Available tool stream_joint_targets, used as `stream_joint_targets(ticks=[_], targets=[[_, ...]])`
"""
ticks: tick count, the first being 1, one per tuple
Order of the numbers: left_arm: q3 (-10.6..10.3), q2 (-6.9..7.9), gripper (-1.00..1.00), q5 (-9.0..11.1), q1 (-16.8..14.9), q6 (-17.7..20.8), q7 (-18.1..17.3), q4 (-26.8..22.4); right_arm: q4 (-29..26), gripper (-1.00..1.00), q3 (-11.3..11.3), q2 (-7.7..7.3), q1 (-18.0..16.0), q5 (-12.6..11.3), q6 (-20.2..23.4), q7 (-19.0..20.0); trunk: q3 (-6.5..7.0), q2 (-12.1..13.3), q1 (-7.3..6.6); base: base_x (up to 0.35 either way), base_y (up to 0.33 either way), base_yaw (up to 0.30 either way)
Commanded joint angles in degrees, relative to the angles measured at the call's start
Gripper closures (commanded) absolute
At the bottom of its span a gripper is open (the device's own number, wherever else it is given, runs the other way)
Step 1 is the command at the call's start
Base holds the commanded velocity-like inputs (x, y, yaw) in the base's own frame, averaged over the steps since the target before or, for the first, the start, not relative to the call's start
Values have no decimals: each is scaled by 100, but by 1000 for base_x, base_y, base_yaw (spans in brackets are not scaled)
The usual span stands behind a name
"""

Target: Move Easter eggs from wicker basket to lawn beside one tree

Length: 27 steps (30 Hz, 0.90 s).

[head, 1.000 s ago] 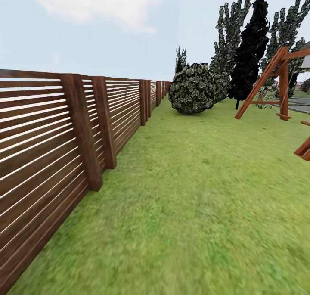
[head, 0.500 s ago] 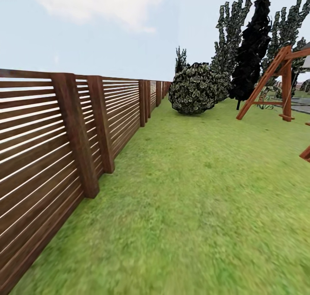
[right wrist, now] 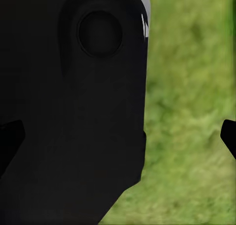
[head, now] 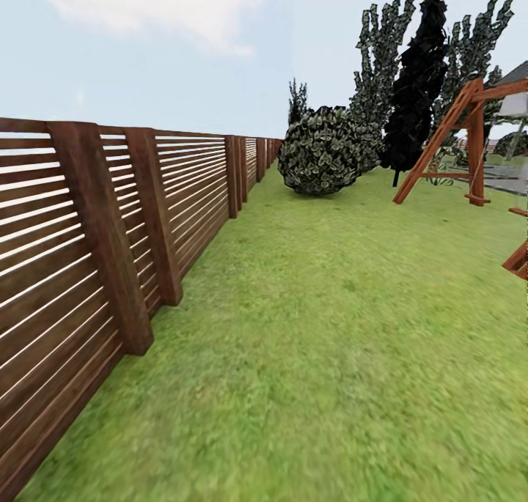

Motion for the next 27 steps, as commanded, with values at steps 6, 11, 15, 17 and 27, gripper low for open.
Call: stream_joint_targets(ticks=[6,11,15,17,27], targets=[[-2,4,-100,0,4,1,1,-13,12,-100,1,0,-8,1,0,-2,-4,-2,3,333,0,-18],[1,2,-100,2,4,1,1,-13,12,-100,1,0,-8,1,1,-2,-4,-2,3,333,0,-1],[2,0,-100,-3,4,1,1,-13,12,-100,1,0,-8,0,2,-2,-4,-2,3,333,0,0],[2,0,-100,1,4,1,1,-13,12,-100,1,0,-8,1,2,-2,-4,-2,3,333,0,0],[0,2,-100,0,4,1,1,-13,12,-100,1,-1,-8,0,-4,-2,-4,-2,3,334,0,0]])
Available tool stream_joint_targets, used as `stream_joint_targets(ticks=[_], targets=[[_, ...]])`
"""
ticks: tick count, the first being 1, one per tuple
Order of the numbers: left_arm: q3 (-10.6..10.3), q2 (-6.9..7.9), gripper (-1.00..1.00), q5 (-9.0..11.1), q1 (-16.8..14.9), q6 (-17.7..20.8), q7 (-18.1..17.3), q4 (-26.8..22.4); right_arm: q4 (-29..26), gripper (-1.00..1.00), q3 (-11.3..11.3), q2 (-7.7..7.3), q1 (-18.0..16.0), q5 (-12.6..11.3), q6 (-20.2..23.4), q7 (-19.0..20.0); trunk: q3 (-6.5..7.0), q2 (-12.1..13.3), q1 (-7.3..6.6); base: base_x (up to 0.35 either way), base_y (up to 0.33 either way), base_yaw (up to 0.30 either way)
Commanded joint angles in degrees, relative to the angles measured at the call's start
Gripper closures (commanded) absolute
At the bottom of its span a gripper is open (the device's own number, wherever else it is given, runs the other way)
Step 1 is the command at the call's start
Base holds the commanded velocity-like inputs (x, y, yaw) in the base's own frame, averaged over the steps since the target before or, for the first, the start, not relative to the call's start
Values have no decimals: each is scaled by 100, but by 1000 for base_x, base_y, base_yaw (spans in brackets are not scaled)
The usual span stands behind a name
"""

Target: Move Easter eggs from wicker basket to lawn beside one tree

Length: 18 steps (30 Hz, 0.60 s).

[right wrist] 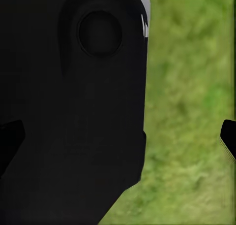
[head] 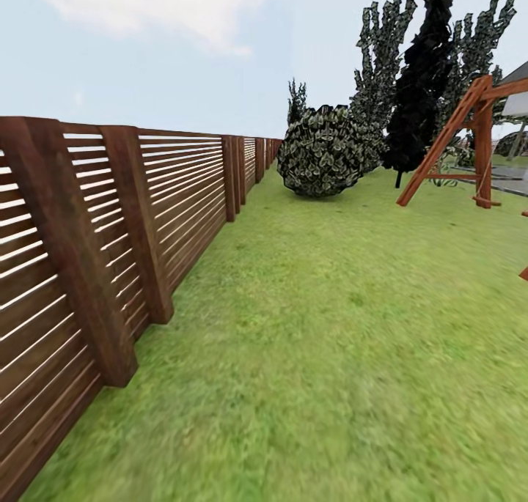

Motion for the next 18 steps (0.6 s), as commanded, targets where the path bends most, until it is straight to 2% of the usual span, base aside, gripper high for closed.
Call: stream_joint_targets(ticks=[1,5,11,18], targets=[[2,-1,-100,-1,4,1,1,-13,12,-100,2,0,-8,1,-2,-2,-4,-2,3,334,0,0],[1,-1,-100,-3,4,1,1,-13,12,-100,2,0,-8,1,-1,-2,-4,-2,3,333,0,-16],[1,2,-100,-3,4,1,1,-13,12,-100,2,-2,-8,2,-2,-2,-4,-2,3,333,0,-185],[0,-2,-100,1,4,1,1,-13,12,-100,2,-5,-8,-4,-2,-2,-4,-2,3,333,0,-29]])
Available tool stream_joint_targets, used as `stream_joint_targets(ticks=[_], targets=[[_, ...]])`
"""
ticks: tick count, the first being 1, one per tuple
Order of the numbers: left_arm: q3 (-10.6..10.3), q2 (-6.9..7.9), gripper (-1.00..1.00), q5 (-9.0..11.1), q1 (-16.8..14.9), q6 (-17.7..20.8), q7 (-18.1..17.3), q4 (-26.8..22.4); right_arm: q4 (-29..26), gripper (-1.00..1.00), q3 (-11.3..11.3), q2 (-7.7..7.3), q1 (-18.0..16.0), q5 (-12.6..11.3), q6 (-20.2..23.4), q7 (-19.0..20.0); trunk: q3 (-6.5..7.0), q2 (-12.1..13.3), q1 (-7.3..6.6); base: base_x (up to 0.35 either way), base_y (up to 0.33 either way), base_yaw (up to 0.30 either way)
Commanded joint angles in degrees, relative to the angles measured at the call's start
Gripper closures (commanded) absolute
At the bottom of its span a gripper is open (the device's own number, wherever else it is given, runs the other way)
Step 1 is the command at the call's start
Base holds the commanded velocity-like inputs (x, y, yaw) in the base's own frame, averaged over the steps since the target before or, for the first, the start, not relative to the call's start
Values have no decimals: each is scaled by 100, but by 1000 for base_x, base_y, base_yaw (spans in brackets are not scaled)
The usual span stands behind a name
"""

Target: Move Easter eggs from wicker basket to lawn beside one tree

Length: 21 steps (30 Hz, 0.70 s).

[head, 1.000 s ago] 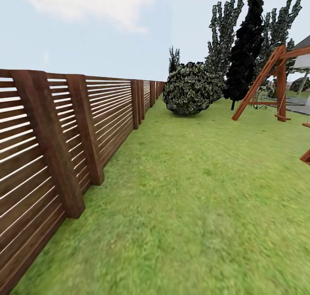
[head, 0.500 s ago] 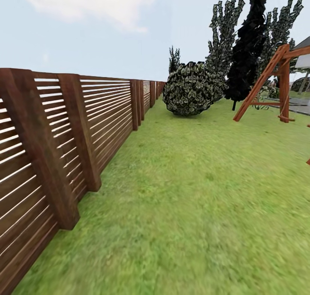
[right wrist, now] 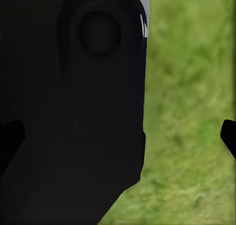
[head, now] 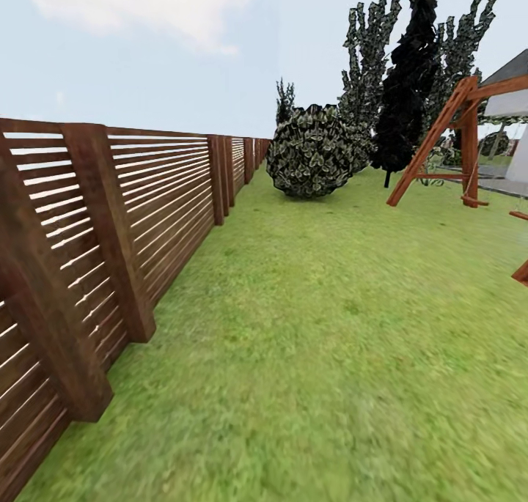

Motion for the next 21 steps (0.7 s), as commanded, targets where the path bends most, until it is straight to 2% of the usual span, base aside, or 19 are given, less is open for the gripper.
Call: stream_joint_targets(ticks=[1,21], targets=[[1,0,-100,1,4,1,1,-13,12,-100,2,-1,-8,0,-2,-2,-4,-2,3,334,0,-3],[4,0,-100,-6,4,1,1,-13,12,-100,2,6,-8,6,2,-2,-4,-2,3,333,0,0]])
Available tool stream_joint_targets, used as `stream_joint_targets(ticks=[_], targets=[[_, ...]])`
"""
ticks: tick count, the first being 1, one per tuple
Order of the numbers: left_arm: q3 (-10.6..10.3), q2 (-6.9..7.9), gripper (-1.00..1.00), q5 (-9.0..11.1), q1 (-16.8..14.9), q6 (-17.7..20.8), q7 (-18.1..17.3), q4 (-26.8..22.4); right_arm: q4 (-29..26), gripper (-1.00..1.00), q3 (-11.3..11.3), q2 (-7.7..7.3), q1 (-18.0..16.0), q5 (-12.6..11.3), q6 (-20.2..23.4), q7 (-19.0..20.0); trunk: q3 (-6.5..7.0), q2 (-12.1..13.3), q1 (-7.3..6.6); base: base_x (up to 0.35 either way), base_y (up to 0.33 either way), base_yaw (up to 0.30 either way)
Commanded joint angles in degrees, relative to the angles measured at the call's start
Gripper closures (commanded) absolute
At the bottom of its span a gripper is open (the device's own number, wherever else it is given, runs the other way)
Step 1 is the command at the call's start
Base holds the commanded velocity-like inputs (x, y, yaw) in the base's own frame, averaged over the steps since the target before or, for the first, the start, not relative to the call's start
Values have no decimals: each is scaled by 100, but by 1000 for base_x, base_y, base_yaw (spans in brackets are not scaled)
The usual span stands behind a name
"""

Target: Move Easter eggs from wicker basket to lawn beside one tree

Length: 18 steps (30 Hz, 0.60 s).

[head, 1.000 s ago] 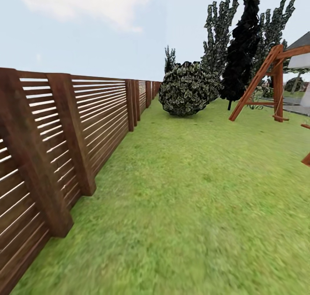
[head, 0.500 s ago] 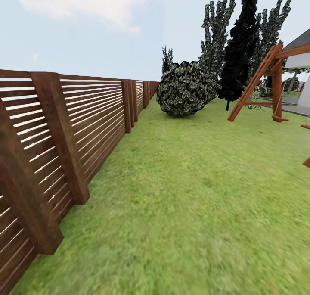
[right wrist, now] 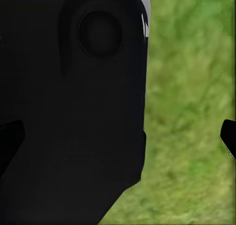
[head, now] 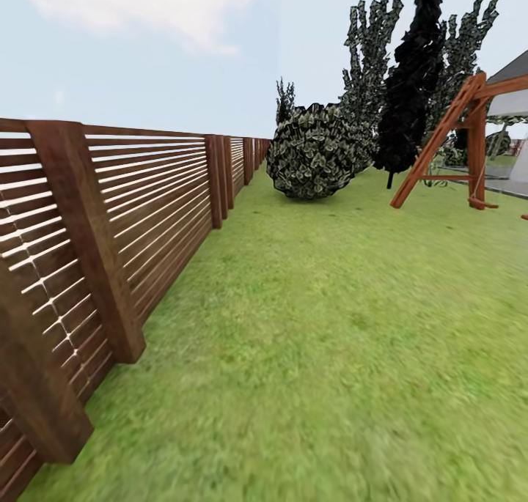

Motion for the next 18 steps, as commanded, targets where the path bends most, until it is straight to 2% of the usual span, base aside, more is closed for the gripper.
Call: stream_joint_targets(ticks=[1,6,12,18], targets=[[2,0,-100,-1,4,1,1,-13,12,-100,2,0,-8,1,0,-2,-4,-2,3,333,0,0],[2,4,-100,0,4,1,1,-13,12,-100,2,-1,-8,1,0,-2,-4,-2,3,333,0,-28],[0,1,-100,2,4,1,1,-13,12,-100,2,-3,-8,1,-3,-2,-4,-2,3,333,0,-180],[-3,2,-100,8,4,1,1,-13,12,-100,2,-1,-8,1,-5,-2,-4,-2,3,333,0,-34]])
